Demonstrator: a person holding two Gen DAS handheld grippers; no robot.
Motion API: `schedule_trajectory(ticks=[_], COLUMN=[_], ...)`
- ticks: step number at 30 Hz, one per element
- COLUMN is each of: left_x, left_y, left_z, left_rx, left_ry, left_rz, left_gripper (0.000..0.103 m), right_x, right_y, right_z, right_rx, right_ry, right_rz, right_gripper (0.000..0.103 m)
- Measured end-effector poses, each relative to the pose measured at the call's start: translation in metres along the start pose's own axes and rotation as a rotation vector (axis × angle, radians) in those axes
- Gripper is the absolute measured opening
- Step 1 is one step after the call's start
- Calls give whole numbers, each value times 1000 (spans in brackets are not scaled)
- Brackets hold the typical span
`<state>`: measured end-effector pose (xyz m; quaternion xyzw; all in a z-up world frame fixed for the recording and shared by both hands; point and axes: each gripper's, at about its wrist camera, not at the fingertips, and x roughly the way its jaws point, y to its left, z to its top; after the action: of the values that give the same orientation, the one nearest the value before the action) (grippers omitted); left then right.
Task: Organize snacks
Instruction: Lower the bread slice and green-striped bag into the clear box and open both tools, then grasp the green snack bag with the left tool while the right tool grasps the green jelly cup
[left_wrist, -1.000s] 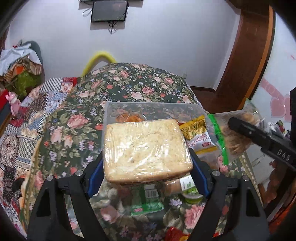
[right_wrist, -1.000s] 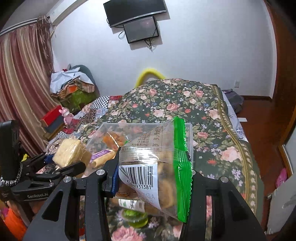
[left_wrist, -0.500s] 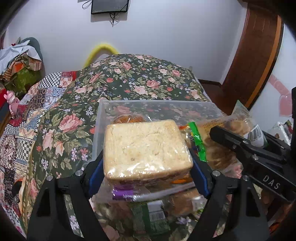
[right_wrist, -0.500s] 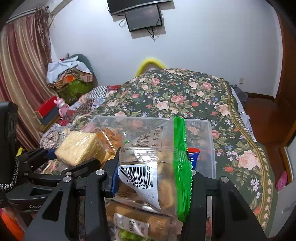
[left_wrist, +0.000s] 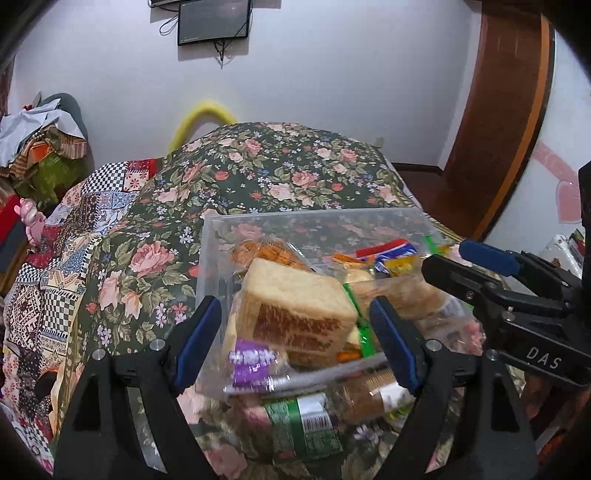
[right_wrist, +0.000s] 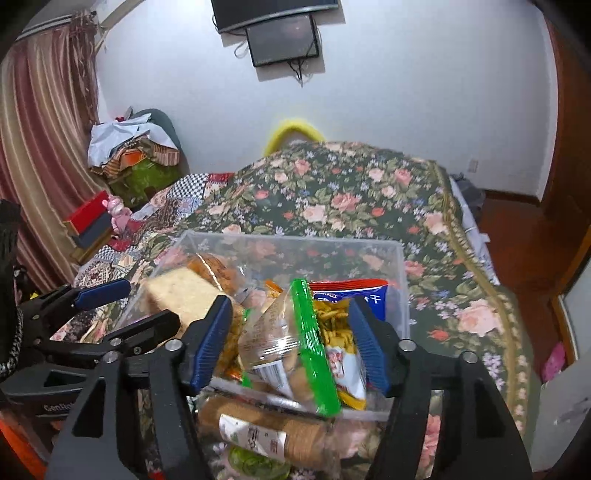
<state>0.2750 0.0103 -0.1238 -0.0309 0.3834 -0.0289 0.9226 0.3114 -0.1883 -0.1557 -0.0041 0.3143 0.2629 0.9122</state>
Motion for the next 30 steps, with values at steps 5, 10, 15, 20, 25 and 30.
schedule_trajectory(ticks=[5, 10, 15, 20, 25, 30], left_x=[-22, -47, -57, -49, -27, -3], left_y=[1, 6, 11, 20, 22, 21], left_z=[-6, -22, -41, -64, -83, -95], left_rx=[14, 38, 45, 22, 22, 12], left_ry=[-9, -13, 14, 76, 155, 218], left_rz=[-10, 1, 10, 4, 7, -16], left_gripper=[83, 88, 92, 92, 92, 92], right_x=[-28, -48, -54, -49, -31, -12], right_y=[8, 11, 11, 6, 7, 7], right_z=[-6, -21, -41, -65, -92, -104], right_rx=[-47, -48, -44, -7, 3, 17], right_ry=[-40, -39, -7, 43, 123, 170], right_rz=[-7, 9, 10, 22, 26, 32], right_gripper=[73, 73, 73, 73, 73, 73])
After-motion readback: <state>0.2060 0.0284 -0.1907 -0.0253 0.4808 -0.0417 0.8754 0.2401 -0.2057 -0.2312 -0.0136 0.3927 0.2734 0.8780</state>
